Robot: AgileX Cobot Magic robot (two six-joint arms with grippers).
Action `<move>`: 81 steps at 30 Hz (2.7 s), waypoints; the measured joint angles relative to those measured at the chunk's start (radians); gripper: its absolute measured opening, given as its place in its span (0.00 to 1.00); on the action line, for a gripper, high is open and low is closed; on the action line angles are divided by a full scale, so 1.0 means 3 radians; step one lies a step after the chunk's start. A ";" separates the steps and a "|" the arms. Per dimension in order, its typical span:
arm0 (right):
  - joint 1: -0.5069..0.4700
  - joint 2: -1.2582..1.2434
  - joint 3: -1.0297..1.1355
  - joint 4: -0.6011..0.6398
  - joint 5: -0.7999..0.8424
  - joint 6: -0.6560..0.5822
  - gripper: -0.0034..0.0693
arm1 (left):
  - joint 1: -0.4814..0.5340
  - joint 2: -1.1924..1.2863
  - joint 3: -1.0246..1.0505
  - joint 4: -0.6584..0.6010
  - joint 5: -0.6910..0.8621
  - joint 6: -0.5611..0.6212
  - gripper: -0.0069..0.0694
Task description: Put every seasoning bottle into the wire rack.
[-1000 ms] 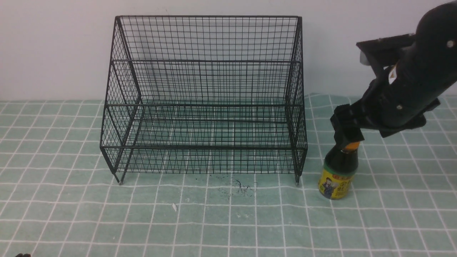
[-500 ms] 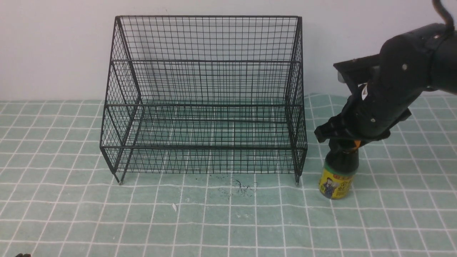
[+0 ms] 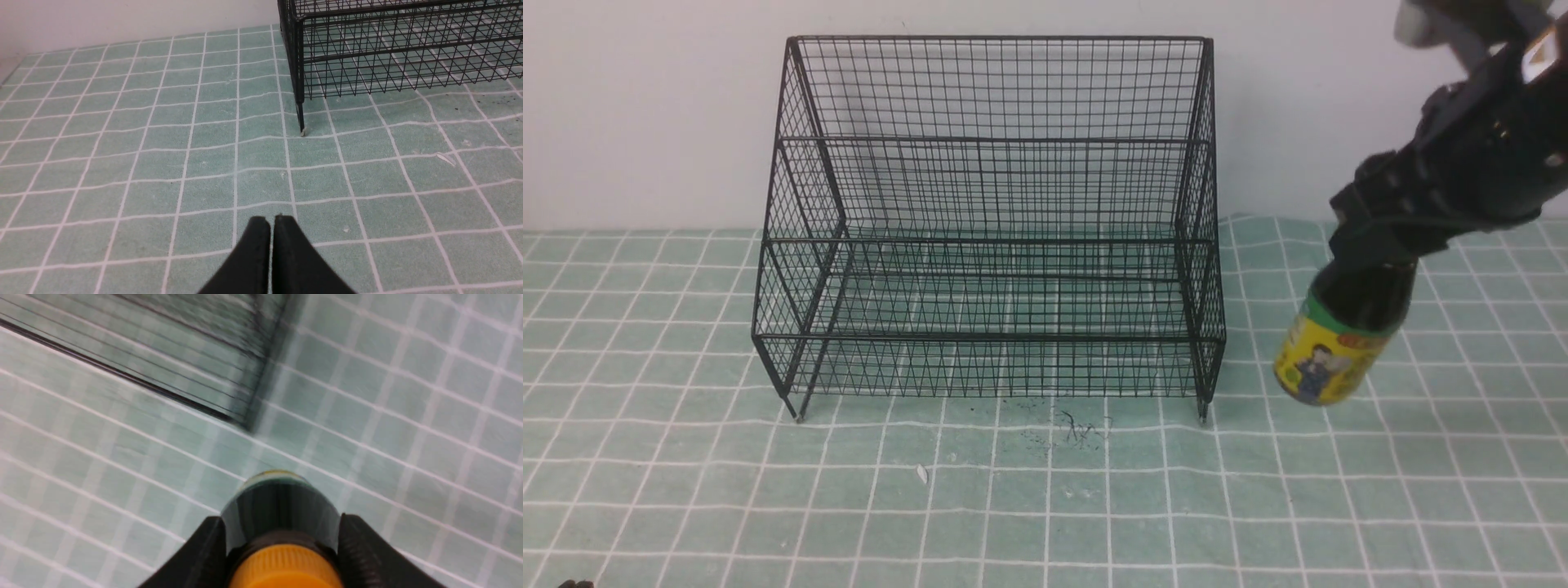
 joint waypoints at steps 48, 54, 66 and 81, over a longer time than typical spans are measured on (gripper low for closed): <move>0.0528 0.2193 -0.1874 0.0024 0.0031 -0.0098 0.56 | 0.0000 0.0000 0.0000 0.0000 0.0000 0.0000 0.08; 0.0528 0.1966 -0.1894 -0.0136 -0.0003 0.0134 0.70 | 0.0000 0.0000 0.0000 0.0000 0.0000 0.0000 0.08; 0.0528 0.0084 -0.1576 -0.0556 -0.0003 0.0460 0.10 | 0.0000 0.0000 0.0000 0.0000 0.0000 0.0000 0.08; 0.0528 -0.3712 0.2196 -0.0680 -0.1870 0.0936 0.03 | 0.0000 0.0000 0.0000 0.0000 0.0000 0.0000 0.08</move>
